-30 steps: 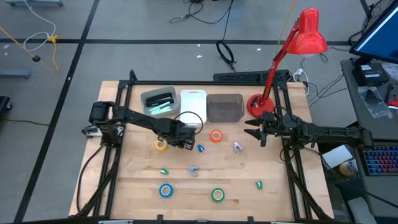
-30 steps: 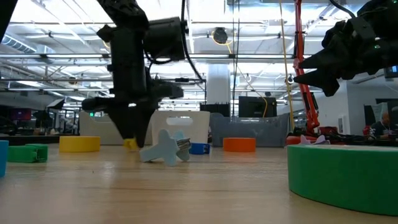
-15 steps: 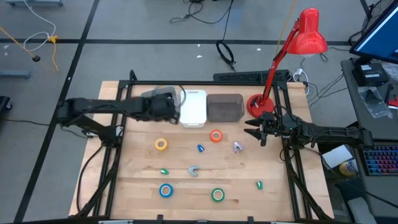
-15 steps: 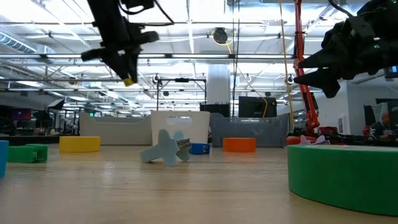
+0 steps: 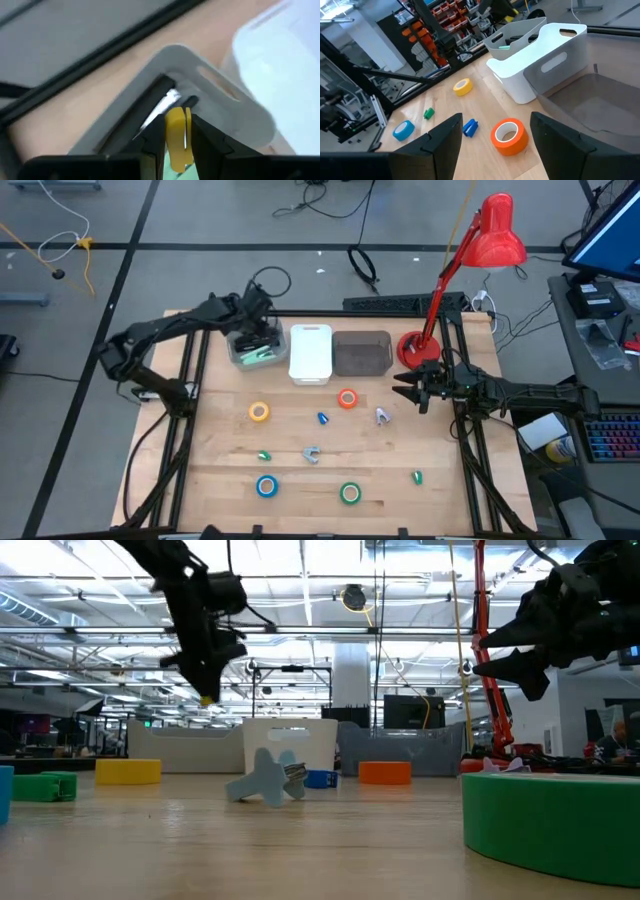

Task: Pick and place Stapler, Stapler remover, tape
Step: Put the yellow stapler into the gray bin

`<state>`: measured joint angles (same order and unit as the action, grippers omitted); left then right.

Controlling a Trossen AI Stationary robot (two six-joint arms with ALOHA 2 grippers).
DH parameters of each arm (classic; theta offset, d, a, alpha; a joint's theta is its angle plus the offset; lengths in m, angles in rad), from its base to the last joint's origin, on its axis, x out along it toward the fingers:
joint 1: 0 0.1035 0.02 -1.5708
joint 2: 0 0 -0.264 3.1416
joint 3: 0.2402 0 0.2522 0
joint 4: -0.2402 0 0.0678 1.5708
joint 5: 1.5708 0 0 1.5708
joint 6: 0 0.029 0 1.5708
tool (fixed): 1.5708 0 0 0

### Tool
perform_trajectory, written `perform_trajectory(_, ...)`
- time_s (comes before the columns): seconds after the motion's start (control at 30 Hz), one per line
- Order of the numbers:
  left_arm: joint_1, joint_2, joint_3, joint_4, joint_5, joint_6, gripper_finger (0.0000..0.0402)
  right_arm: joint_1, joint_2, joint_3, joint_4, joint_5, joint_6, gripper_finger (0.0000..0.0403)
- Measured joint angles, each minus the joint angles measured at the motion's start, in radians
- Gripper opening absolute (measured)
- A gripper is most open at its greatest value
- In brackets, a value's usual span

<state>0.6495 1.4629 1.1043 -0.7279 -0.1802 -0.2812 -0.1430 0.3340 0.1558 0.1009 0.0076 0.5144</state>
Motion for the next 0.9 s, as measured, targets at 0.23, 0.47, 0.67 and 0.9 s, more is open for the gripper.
perform_trajectory(0.23,0.016,0.116,-0.001,0.056,0.071,-0.043,0.0076,0.0,0.0,0.0,0.0,0.0,0.04,0.0228)
perform_trajectory(0.47,0.003,0.219,-0.001,0.147,0.105,-0.145,0.0076,0.0,0.0,0.0,0.0,0.0,0.054,0.0228)
perform_trajectory(0.67,0.003,0.262,-0.001,0.201,0.127,-0.21,0.0076,0.0,0.0,0.0,0.0,-0.001,0.059,0.0228)
perform_trajectory(0.9,0.003,0.279,0.001,0.202,0.14,-0.228,0.0077,0.0,0.0,0.0,0.0,-0.003,0.059,0.0228)
